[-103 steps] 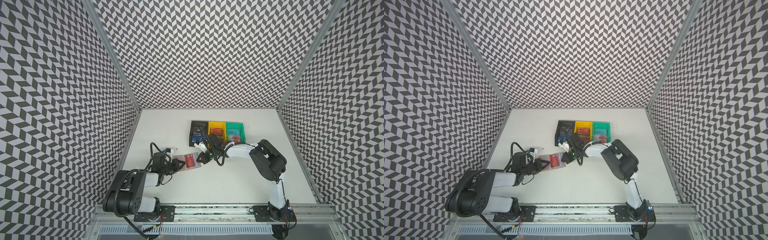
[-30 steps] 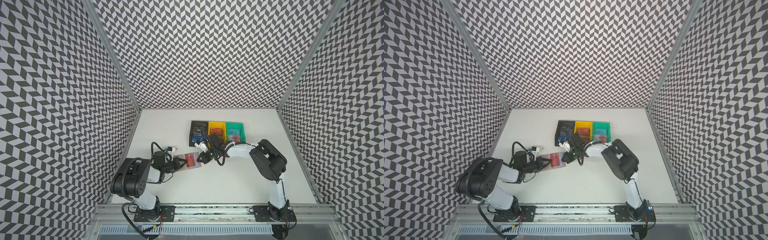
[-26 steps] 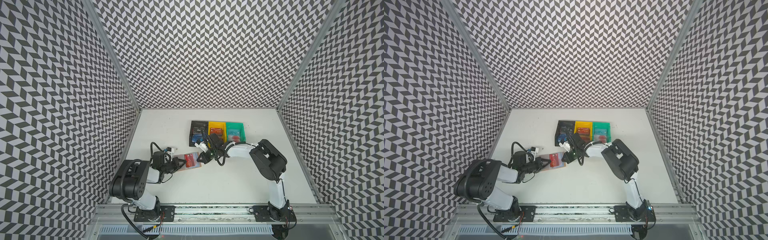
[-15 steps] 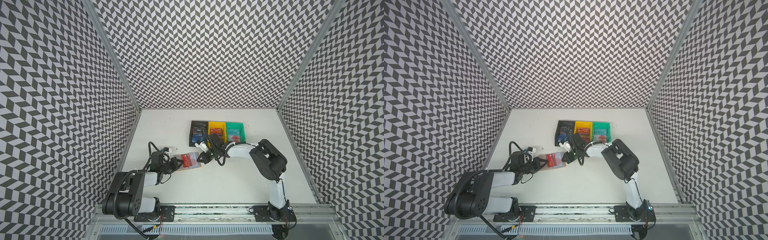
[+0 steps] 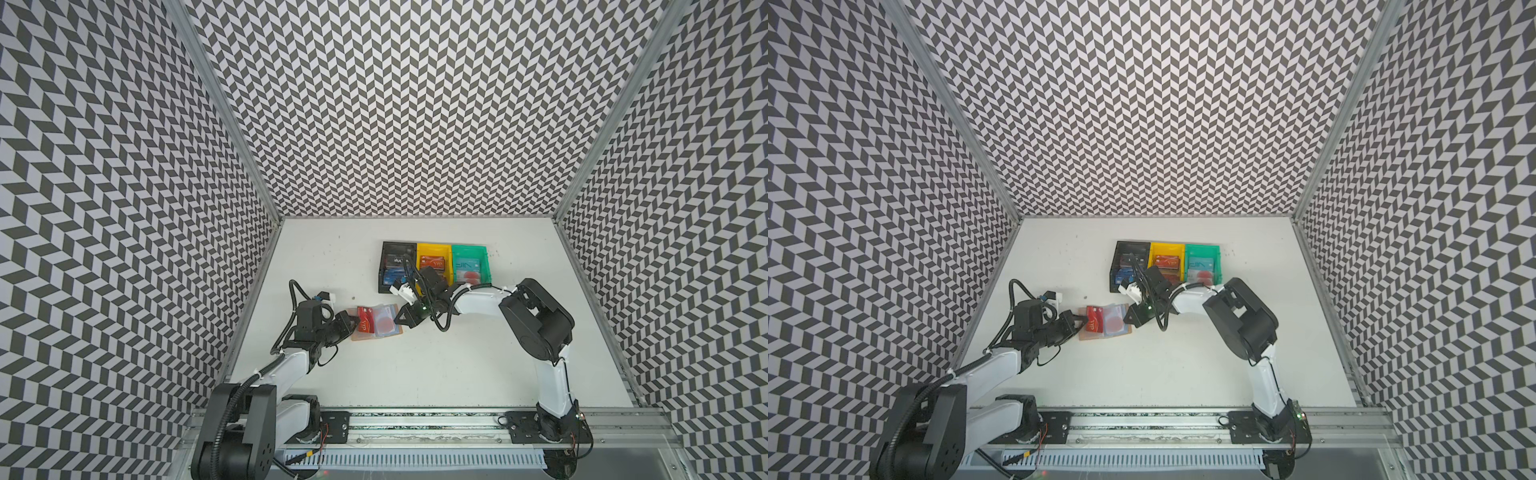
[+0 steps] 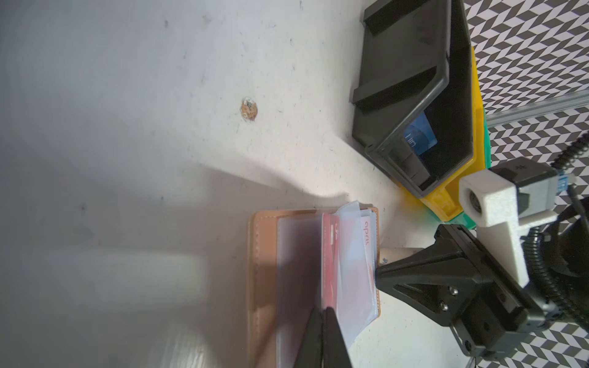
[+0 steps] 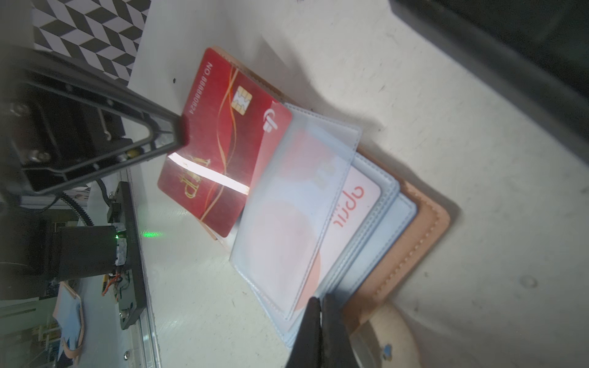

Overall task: Take the credit cards out of the card holder
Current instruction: Take out the credit card from the card slot.

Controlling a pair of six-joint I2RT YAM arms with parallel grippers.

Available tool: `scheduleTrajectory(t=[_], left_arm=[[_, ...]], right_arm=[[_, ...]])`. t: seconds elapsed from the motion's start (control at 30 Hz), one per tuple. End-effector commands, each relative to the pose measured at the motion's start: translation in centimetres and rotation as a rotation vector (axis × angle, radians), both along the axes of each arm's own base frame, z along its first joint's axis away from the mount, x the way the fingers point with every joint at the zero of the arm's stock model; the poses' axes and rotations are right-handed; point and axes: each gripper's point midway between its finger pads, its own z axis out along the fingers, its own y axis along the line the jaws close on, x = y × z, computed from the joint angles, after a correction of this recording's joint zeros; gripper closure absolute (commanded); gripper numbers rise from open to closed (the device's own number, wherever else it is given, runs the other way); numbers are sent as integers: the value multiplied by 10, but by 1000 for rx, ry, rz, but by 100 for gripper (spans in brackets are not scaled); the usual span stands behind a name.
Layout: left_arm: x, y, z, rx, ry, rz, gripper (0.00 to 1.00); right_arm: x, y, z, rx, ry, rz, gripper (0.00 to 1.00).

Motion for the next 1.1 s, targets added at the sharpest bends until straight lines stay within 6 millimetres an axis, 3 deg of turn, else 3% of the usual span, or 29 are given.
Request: scheduleTrajectory(t=[0.0,0.23,0.67,0.87,1.07], left_arm=[[-1,10,0,48,18,32,100],[-2,8,12,28,-16,35,100],[10,-19,72,-160,-186,-71,100],[3,-37,94,-274,-264,-170,100],[-9,-57,116,-428,-333,-269,100]], right_arm=[[-11,-42,-50,-201,80,-55,93],[-8,-39,-39,-190,61,-46,93],[8,-24,30,-105,-37,-37,93],[8,-18,81,-20,-84,-5,82],[8,-21,141,183,-70,58,70]])
